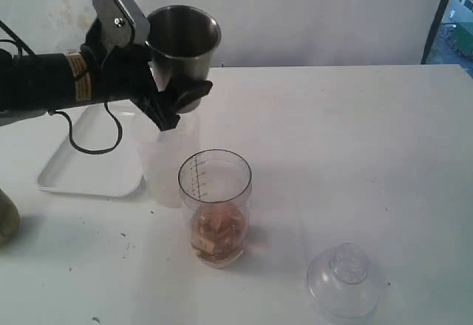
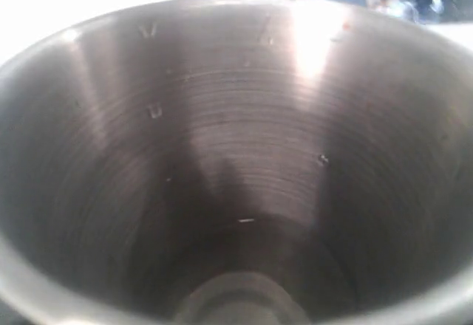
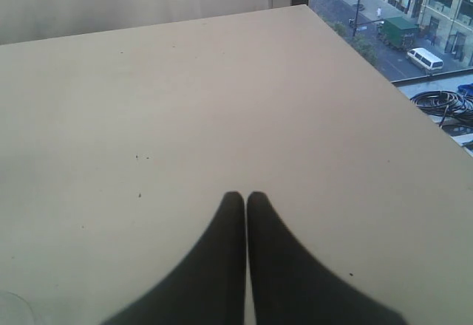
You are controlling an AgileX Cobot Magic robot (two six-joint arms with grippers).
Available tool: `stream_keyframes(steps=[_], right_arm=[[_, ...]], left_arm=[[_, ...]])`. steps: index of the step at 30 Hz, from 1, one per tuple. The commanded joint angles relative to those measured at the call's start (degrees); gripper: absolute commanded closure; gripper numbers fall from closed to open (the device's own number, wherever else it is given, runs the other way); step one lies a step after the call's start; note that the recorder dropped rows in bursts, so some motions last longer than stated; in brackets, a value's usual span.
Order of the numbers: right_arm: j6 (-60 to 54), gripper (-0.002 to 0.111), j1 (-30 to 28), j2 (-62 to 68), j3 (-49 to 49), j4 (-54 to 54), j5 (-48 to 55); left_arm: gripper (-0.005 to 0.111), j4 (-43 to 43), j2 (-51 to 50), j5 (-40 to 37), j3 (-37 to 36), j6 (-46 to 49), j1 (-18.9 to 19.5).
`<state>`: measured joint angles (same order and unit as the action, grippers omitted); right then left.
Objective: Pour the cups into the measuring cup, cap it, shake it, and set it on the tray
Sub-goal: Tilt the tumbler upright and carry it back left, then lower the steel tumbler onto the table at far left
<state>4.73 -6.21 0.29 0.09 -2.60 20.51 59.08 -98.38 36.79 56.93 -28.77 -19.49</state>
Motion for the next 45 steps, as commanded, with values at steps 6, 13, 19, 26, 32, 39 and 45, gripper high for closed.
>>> stream_keyframes(steps=[6, 13, 19, 26, 32, 39, 45], right_arm=[[0.0, 0.107, -0.2, -0.3, -0.1, -0.2, -0.4], [0.0, 0.107, -0.2, -0.3, -0.1, -0.2, -0.4], [0.0, 0.107, -0.2, -0.3, -0.1, -0.2, -0.4], [0.0, 0.107, -0.2, -0.3, -0.1, -0.2, -0.4], [0.0, 0.107, -0.2, -0.3, -0.1, -0.2, -0.4], [0.0, 0.107, -0.2, -0.3, -0.1, -0.2, -0.4], [0.0, 0.107, -0.2, -0.3, -0.1, -0.2, -0.4]], left_arm=[[0.107, -3.4, 1.1, -0.4, 0.2, -17.9, 9.2], [0.107, -3.1, 1.1, -0.3, -0.3, -19.0, 16.8], [0.107, -2.1, 1.0, -3.8, -0.3, -16.5, 23.1], [0.107, -19.8, -1.8, 6.0, -6.4, 1.5, 27.7], [0.107, -33.6, -5.2, 10.5, -10.5, 13.6, 30.4], [0.107, -36.3, -14.8, 18.1, -9.6, 15.7, 30.9], [0.107, -34.0, -19.4, 19.2, -6.8, 9.5, 30.9]])
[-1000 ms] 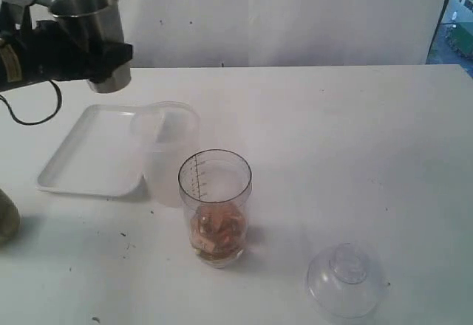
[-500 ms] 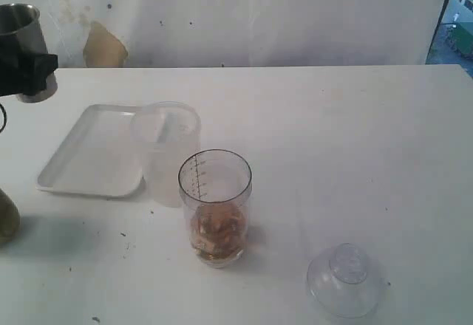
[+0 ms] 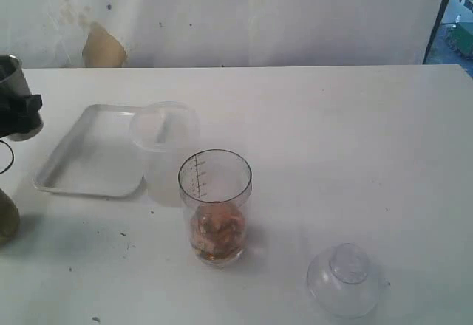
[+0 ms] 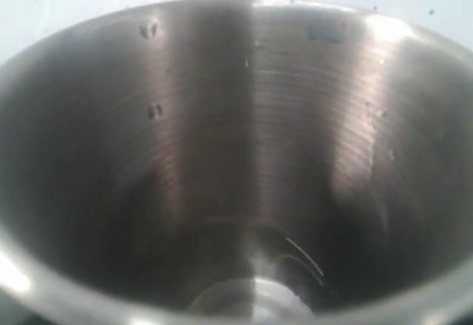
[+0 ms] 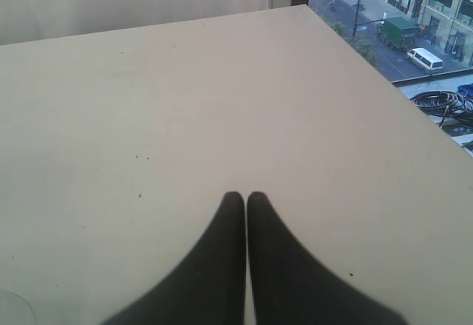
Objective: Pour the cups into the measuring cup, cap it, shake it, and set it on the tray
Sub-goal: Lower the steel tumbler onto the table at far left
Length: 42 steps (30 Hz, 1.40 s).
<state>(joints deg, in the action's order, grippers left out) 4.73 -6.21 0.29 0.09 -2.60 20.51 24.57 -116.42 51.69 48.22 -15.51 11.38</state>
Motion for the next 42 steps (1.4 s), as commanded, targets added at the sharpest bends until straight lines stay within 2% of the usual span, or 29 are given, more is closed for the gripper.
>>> stream_keyframes(steps=[1, 5, 11, 19, 32, 35, 37, 38, 39, 42], right_arm=[[0.0, 0.107, -0.2, -0.3, -0.1, -0.2, -0.4], [0.0, 0.107, -0.2, -0.3, -0.1, -0.2, -0.4], [0.0, 0.107, -0.2, -0.3, -0.1, -0.2, -0.4], [0.0, 0.107, -0.2, -0.3, -0.1, -0.2, -0.4], [0.0, 0.107, -0.2, -0.3, -0.1, -0.2, -0.4], [0.0, 0.107, -0.2, -0.3, -0.1, -0.2, -0.4], [0.0, 0.107, -0.2, -0.3, -0.1, -0.2, -0.4], [0.0, 0.107, -0.2, -0.3, -0.1, -0.2, -0.4], [0.0, 0.107, -0.2, -0.3, -0.1, -0.2, -0.4], [0.0, 0.107, -0.2, -0.3, -0.1, -0.2, -0.4]], left_arm=[[0.107, 1.2, -1.7, 4.3, 2.2, -3.8, 0.0], [0.107, 2.3, -3.2, 3.0, 3.5, -3.5, 0.0], [0.107, -2.0, -6.6, 5.7, 4.0, 6.5, 0.0], [0.107, -2.8, -7.0, 1.0, 3.8, 6.3, 0.0], [0.105, -2.6, -7.0, -1.6, 3.8, 6.5, 0.0], [0.09, -2.6, -7.0, -1.6, 3.8, 6.5, 0.0], [0.06, -2.6, -7.0, -1.6, 3.8, 6.5, 0.0], [0.035, -2.8, -7.0, -1.6, 3.8, 6.5, 0.0], [0.022, -2.8, -7.0, -1.6, 3.8, 6.5, 0.0], [0.003, -2.8, -7.0, -1.9, 3.8, 6.4, 0.0]])
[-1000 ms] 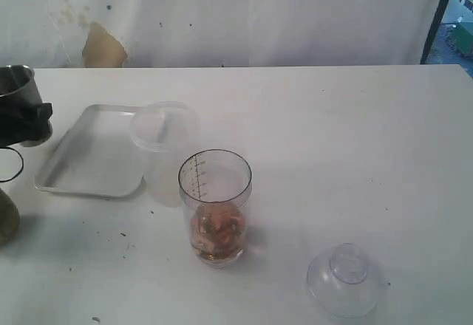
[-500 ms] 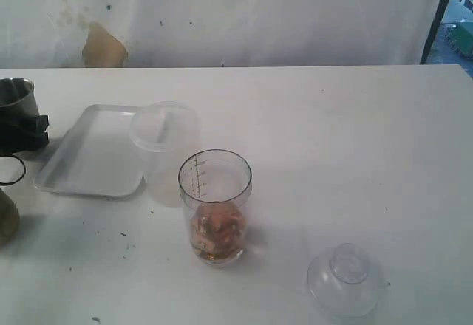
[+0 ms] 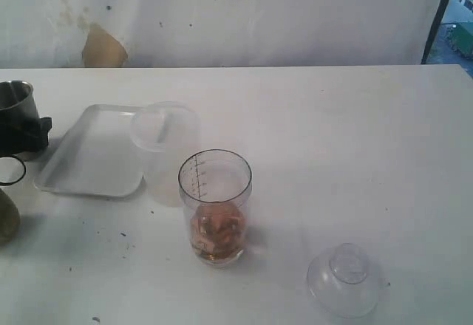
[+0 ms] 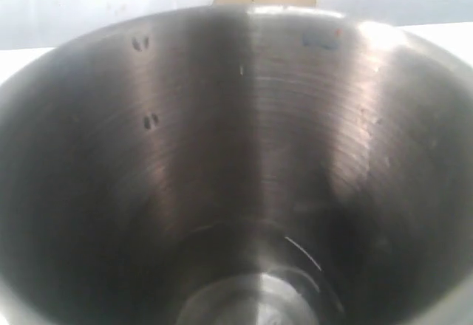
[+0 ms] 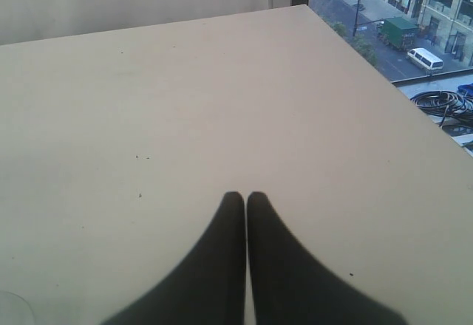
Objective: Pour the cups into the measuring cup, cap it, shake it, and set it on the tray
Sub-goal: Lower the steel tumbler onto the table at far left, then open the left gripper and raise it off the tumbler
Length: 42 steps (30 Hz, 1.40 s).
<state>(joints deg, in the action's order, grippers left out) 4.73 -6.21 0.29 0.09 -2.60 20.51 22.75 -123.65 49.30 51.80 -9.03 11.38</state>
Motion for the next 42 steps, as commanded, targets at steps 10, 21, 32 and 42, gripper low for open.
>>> stream_keyframes(steps=[10, 21, 32, 42], right_arm=[[0.0, 0.107, -0.2, -0.3, -0.1, -0.2, -0.4], [0.0, 0.107, -0.2, -0.3, -0.1, -0.2, -0.4], [0.0, 0.107, -0.2, -0.3, -0.1, -0.2, -0.4], [0.0, 0.107, -0.2, -0.3, -0.1, -0.2, -0.4]], left_arm=[[0.002, -1.3, 5.5, 2.7, -3.9, 2.2, 0.0], [0.002, -4.0, 16.1, 5.4, -10.9, 0.1, 0.0], [0.002, -0.1, 34.4, 6.4, -17.9, -6.6, 0.0], [0.002, 8.1, 52.1, 6.0, -26.9, -14.4, 0.0]])
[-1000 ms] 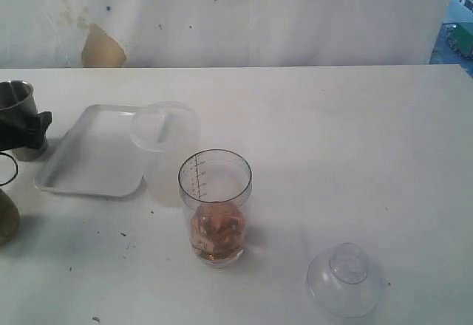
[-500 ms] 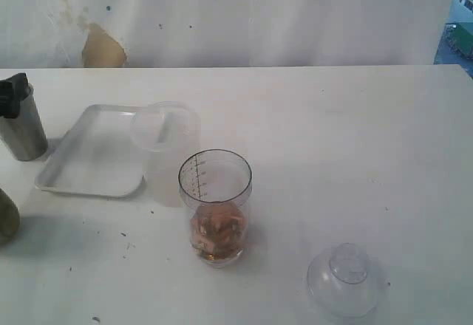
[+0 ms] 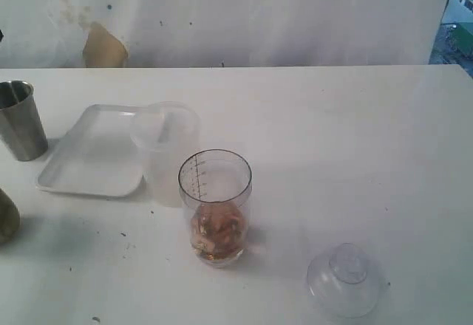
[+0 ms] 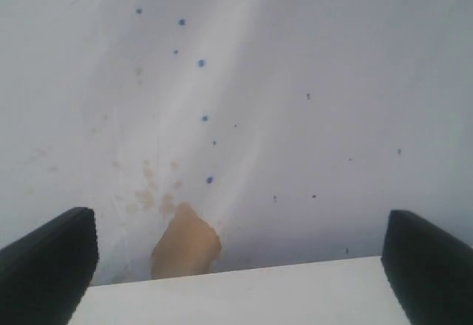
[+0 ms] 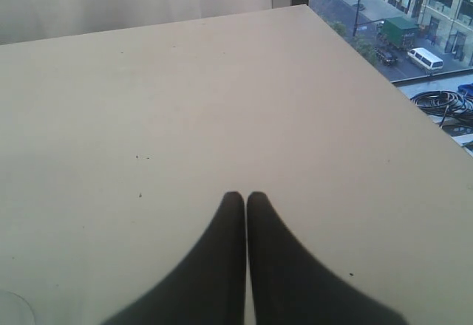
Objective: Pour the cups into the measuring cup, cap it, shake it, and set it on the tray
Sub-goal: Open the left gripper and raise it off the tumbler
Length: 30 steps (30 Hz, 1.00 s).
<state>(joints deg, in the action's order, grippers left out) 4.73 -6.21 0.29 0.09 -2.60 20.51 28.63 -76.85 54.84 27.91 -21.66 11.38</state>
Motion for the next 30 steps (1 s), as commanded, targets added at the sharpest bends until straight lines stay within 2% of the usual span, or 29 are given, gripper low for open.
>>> stream_keyframes(steps=[1, 5, 12, 18, 27, 30], right_arm=[[0.0, 0.107, -0.2, -0.3, -0.1, -0.2, -0.4], [0.0, 0.107, -0.2, -0.3, -0.1, -0.2, -0.4], [0.0, 0.107, -0.2, -0.3, -0.1, -0.2, -0.4], [0.0, 0.107, -0.2, -0.3, -0.1, -0.2, -0.4], [0.0, 0.107, -0.2, -0.3, -0.1, -0.2, -0.4], [0.0, 0.107, -0.2, -0.3, -0.1, -0.2, -0.4]], left_arm=[[0.002, 2.3, 6.7, 0.5, -3.9, -2.5, 0.0], [0.002, 2.3, 12.5, 0.5, -7.7, -6.9, 0.0], [0.002, 2.3, 23.6, 0.5, -15.0, -7.1, 0.0], [0.002, 3.9, 32.2, 0.9, -19.9, -12.1, 0.0], [0.002, 7.5, 34.5, 1.0, -21.1, -11.6, 0.0], [0.002, 7.2, 34.5, 1.8, -21.1, -6.2, 0.0]])
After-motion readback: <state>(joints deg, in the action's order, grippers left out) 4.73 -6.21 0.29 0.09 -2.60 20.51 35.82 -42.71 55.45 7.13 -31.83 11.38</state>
